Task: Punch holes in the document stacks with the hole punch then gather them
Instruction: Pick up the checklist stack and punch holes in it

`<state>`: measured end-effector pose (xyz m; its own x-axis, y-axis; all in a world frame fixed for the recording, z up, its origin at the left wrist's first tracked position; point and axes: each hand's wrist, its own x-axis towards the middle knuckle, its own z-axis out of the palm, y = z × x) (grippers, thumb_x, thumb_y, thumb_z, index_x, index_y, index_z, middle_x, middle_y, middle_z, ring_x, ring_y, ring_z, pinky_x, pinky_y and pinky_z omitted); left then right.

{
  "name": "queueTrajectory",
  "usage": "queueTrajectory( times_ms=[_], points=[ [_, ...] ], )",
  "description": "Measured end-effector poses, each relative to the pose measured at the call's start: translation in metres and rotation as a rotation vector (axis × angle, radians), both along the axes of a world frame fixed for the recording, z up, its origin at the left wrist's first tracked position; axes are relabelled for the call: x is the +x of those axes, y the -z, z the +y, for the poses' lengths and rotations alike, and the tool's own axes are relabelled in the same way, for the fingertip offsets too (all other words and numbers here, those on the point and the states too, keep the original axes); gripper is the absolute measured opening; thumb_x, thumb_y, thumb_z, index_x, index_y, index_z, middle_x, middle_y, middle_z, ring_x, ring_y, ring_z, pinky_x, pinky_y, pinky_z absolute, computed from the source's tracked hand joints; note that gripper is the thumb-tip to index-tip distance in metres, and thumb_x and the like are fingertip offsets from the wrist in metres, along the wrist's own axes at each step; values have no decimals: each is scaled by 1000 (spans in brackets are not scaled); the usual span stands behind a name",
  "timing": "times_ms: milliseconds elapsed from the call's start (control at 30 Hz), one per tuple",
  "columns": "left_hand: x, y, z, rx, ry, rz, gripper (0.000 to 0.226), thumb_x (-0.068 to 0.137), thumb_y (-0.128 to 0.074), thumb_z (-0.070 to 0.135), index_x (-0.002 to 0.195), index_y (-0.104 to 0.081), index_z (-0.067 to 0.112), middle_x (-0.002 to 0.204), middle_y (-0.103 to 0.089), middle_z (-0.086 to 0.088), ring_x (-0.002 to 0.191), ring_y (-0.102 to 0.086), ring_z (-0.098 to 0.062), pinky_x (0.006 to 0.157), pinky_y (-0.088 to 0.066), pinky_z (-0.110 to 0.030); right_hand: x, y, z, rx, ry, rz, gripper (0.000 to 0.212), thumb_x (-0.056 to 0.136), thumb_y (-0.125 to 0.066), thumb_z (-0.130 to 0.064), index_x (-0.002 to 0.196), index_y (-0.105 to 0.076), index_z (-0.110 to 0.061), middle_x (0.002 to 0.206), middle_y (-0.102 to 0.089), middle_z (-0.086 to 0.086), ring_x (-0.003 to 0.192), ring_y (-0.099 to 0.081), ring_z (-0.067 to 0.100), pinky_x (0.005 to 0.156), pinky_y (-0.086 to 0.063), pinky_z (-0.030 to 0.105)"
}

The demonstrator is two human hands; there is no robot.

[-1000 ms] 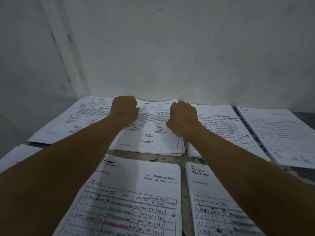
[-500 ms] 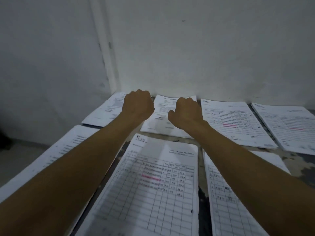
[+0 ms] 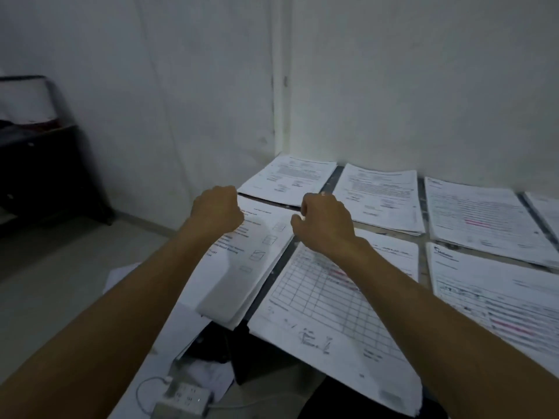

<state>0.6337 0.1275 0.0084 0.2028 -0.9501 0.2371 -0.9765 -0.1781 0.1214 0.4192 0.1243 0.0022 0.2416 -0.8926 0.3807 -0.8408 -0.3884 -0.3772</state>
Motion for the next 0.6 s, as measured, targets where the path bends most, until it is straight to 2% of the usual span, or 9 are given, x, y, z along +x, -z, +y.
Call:
queueTrajectory(
  times_ms=[33, 100, 233, 400, 533, 600],
  points=[
    [12, 2, 4, 42, -18, 12, 14, 90, -57, 21, 100, -58, 11, 102, -64, -6, 82, -57, -23, 67, -40, -28, 7, 2, 4, 7, -26, 14, 21, 90, -61, -32, 89, -61, -11, 77, -57, 1, 70, -54, 17, 62, -43, 27],
    [31, 6, 11, 111, -53, 15, 31, 90, -60, 31, 112, -58, 10, 110, -63, -7, 85, -55, -22, 69, -41, -29, 19, 6, 11, 16, -56, 85, 23, 90, -59, -33, 93, -60, -10, 85, -60, 4, 82, -57, 21, 71, -44, 29],
    [49, 15, 14, 190, -85, 23, 55, 82, -69, 52, 116, -54, 12, 111, -62, -6, 82, -50, -20, 66, -40, -30, 37, 15, 17, 75, -49, 299, 33, 92, -53, -45, 101, -55, -14, 103, -63, 4, 108, -54, 28, 95, -36, 39],
    [50, 25, 11, 236, -91, 79, 61, 74, -78, 54, 111, -52, 12, 100, -58, -4, 81, -50, -20, 67, -41, -29, 51, 24, 20, 118, -20, 455, 46, 91, -53, -52, 116, -53, -13, 113, -62, 7, 121, -47, 32, 101, -31, 41],
    [47, 16, 8, 232, -102, 120, 63, 69, -86, 45, 109, -51, 11, 93, -52, -2, 84, -52, -21, 69, -41, -29, 57, 22, 16, 152, 8, 434, 45, 87, -60, -47, 118, -50, -16, 114, -61, 5, 121, -47, 31, 101, -32, 41],
    [45, 12, 6, 264, -134, 221, 60, 69, -88, 36, 107, -50, 10, 97, -55, -5, 86, -56, -22, 68, -44, -28, 59, 22, 16, 156, 18, 415, 45, 86, -62, -44, 118, -49, -16, 115, -60, 6, 120, -48, 31, 99, -33, 41]
  ],
)
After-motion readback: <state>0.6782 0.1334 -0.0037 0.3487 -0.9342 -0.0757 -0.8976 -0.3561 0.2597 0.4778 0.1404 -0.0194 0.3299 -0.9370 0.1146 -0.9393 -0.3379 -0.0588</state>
